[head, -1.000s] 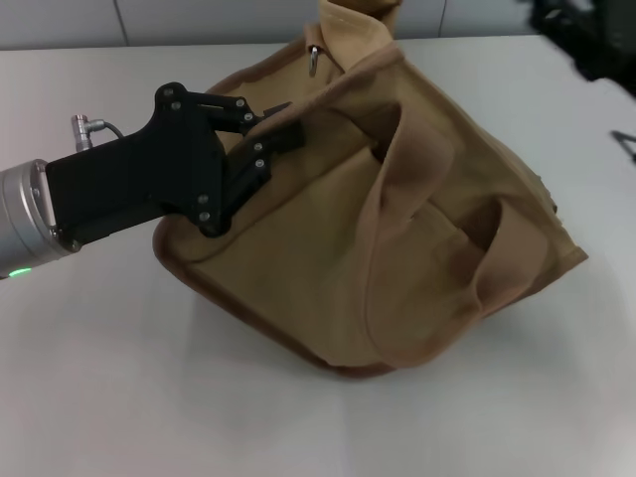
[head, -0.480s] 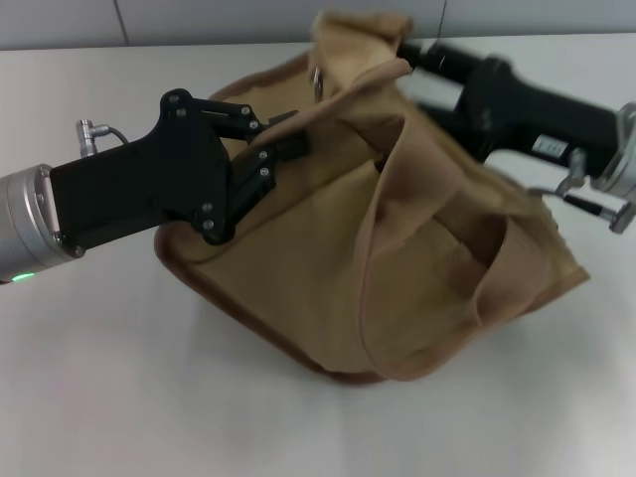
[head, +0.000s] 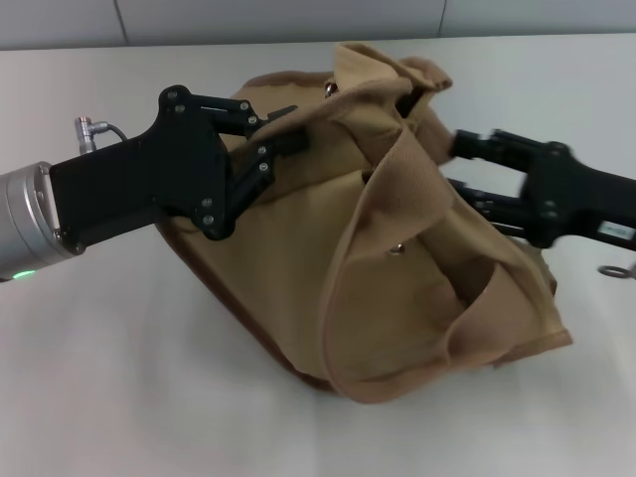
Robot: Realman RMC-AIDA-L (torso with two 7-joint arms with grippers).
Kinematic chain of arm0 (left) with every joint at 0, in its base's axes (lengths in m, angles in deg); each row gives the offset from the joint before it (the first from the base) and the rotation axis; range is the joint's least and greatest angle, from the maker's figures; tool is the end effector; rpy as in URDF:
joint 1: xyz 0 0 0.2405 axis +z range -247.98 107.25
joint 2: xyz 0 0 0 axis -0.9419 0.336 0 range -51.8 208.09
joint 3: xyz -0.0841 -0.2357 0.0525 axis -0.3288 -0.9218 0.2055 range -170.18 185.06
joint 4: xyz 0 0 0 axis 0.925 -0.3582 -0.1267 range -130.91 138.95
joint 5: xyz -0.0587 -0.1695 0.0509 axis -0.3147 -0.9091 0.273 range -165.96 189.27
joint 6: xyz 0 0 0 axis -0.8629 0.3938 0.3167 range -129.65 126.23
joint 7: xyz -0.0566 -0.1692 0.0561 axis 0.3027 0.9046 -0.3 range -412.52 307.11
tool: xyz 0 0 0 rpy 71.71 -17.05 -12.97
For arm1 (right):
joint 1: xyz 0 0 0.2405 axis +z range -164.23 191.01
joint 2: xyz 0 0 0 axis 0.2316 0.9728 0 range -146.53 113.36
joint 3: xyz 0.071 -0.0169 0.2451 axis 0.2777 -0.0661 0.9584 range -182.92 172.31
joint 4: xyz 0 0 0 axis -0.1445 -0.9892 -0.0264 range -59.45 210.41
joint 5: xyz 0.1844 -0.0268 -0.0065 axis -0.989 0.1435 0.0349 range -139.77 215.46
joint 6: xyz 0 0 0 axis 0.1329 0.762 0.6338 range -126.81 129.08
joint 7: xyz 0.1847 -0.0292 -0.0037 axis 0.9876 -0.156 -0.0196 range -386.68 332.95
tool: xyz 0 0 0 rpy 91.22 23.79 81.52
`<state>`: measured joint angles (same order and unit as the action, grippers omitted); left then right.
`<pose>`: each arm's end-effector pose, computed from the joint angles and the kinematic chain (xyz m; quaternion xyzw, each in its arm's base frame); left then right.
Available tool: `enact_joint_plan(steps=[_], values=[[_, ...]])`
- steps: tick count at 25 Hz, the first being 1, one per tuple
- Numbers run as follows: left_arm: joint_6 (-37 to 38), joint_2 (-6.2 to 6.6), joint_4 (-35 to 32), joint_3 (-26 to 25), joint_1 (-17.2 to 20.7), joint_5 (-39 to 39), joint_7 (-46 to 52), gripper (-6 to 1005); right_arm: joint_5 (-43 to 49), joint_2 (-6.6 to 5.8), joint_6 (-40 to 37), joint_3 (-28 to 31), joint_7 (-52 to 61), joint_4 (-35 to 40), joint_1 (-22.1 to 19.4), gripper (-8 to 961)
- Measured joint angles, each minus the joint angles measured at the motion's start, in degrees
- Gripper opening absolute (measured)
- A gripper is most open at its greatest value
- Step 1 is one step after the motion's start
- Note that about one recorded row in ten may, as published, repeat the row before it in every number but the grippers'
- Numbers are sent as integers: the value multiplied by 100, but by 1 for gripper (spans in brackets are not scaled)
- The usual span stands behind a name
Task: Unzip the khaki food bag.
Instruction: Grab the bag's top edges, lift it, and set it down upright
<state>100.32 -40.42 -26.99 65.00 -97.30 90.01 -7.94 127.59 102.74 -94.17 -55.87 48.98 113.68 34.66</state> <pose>-0.1597 0.2909 -0.0152 -0.8764 0.0732 -0.4462 0.1657 0.2078 0.2951 -0.0166 -0.8908 0.1953 0.3891 0.1302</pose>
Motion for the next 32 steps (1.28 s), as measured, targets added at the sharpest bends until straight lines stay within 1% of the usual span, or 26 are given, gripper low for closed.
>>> enact_joint_plan(steps=[3, 4, 5, 7, 8, 9, 10, 12, 13, 14, 17, 18, 19, 20, 22, 23, 24, 25, 26, 27, 28, 29, 30, 31, 32], values=[[-4, -5, 9, -3, -18, -5, 9, 53, -14, -9, -280, 225, -87, -41, -132, 762], [-10, -8, 10, 15, -38, -8, 9, 53, -91, 2, -418, 406, -144, -68, -198, 762], [-10, -8, 10, 15, -38, -8, 9, 53, -91, 2, -418, 406, -144, -68, -198, 762], [-12, -9, 17, 36, -65, -11, 6, 53, -441, 30, -456, 545, -293, -204, -217, 762], [-10, -9, 24, 40, -76, -12, 1, 53, -750, 40, -460, 557, -485, -386, -203, 761], [-5, -9, 30, 42, -85, -13, -7, 53, -1468, 47, -464, 443, -1137, -909, -90, 761], [-5, -9, 30, 42, -85, -13, -7, 53, -1468, 47, -464, 443, -1137, -909, -90, 761], [6, -15, 40, 47, -91, -13, -16, 53, -1871, 47, -450, 303, -1705, -1343, 88, 761], [7, -15, 40, 47, -92, -13, -16, 53, -1964, 46, -403, 239, -1906, -1515, 211, 761], [16, -18, 42, 58, -92, -13, -17, 53, -1994, 43, -252, 85, -2058, -1684, 448, 761], [17, -17, 43, 66, -99, -12, -18, 53, -1976, 46, 115, -315, -2085, -1696, 768, 761], [17, -17, 43, 66, -99, -12, -18, 53, -1976, 46, 115, -315, -2085, -1696, 768, 761], [1, -17, 43, 71, -107, -7, -19, 53, -1977, 46, 321, -653, -2086, -1637, 937, 761], [1, -17, 43, 71, -107, -7, -19, 53, -1977, 46, 321, -653, -2086, -1637, 937, 761], [-11, -16, 44, 72, -118, 1, -20, 53, -1980, 32, 468, -1085, -2064, -1484, 1035, 761], [-12, -16, 44, 72, -124, 3, -21, 53, -1981, 26, 530, -1314, -2032, -1360, 1040, 762], [-13, -15, 44, 72, -137, 5, -24, 53, -1973, 16, 663, -1721, -1915, -1038, 965, 762], [-13, -15, 44, 72, -137, 5, -24, 54, -1973, 16, 663, -1721, -1915, -1038, 965, 762], [-14, -14, 44, 72, -141, 6, -25, 54, -1919, 15, 744, -1880, -1815, -817, 865, 762], [-30, -13, 45, 73, -155, 7, -28, 54, -1658, 12, 856, -2037, -1564, -374, 627, 762], [-30, -13, 45, 73, -155, 7, -28, 54, -1658, 12, 856, -2037, -1564, -374, 627, 762], [-47, -14, 44, 73, -164, 6, -30, 54, -1339, 11, 864, -2034, -1308, 31, 379, 762], [-47, -14, 44, 73, -164, 6, -30, 54, -1339, 11, 864, -2034, -1308, 31, 379, 761], [-91, -13, 45, 73, -176, 6, -30, 54, -1208, 9, 843, -2018, -1198, 196, 273, 761], [-108, -13, 45, 73, -183, 6, -30, 54, -1064, 0, 741, -1982, -1016, 498, 30, 761]])
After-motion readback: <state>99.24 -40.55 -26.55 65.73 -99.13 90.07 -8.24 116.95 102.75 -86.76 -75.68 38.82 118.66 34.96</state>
